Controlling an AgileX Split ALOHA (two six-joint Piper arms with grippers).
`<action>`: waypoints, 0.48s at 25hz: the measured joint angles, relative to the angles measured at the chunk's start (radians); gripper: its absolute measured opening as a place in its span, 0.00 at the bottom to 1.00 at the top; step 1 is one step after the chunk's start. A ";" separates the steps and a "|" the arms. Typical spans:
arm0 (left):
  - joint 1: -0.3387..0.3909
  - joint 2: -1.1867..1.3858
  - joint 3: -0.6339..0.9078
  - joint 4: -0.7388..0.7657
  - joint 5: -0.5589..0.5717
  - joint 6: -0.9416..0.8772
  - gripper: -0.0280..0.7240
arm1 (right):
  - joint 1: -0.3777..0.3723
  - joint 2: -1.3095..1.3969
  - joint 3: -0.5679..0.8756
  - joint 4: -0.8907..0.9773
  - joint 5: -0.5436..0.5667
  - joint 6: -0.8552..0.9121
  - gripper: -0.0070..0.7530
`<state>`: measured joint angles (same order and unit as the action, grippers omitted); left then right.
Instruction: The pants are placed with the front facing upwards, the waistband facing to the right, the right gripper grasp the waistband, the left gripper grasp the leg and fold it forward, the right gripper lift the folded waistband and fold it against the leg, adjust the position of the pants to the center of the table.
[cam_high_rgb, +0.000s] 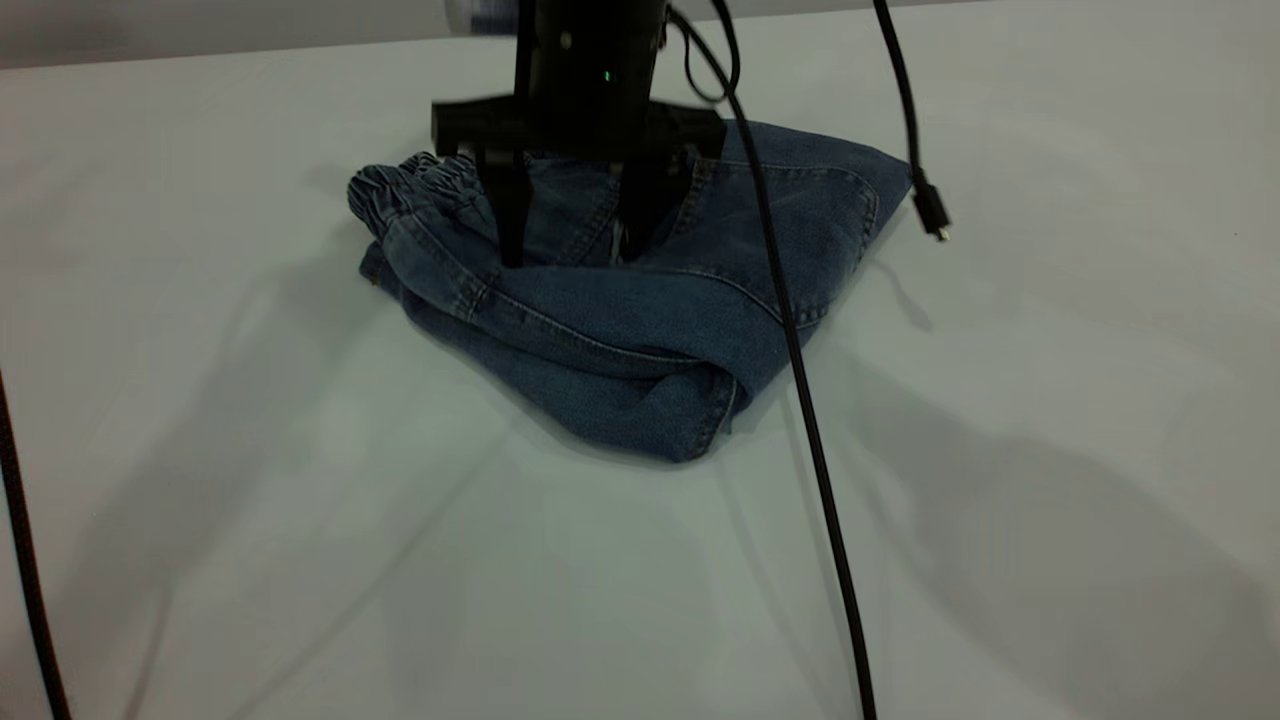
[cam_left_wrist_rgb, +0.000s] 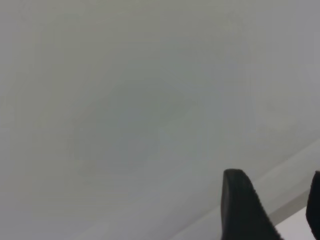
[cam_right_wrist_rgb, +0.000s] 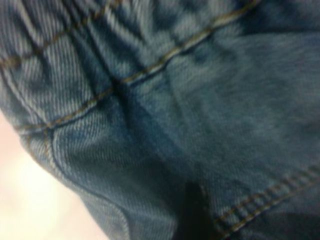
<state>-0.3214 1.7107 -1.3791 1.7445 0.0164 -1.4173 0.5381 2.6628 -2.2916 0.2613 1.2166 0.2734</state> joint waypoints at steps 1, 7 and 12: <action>0.000 0.000 0.000 0.000 -0.001 0.000 0.46 | 0.000 0.006 0.000 0.003 0.000 -0.011 0.64; 0.000 0.000 0.000 0.000 -0.003 0.000 0.46 | 0.000 0.009 0.000 0.053 0.003 -0.066 0.62; 0.000 0.000 0.000 0.000 -0.003 0.000 0.46 | 0.001 0.009 0.000 0.087 0.004 -0.101 0.62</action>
<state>-0.3214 1.7107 -1.3791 1.7445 0.0132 -1.4173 0.5391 2.6717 -2.2916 0.3485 1.2205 0.1729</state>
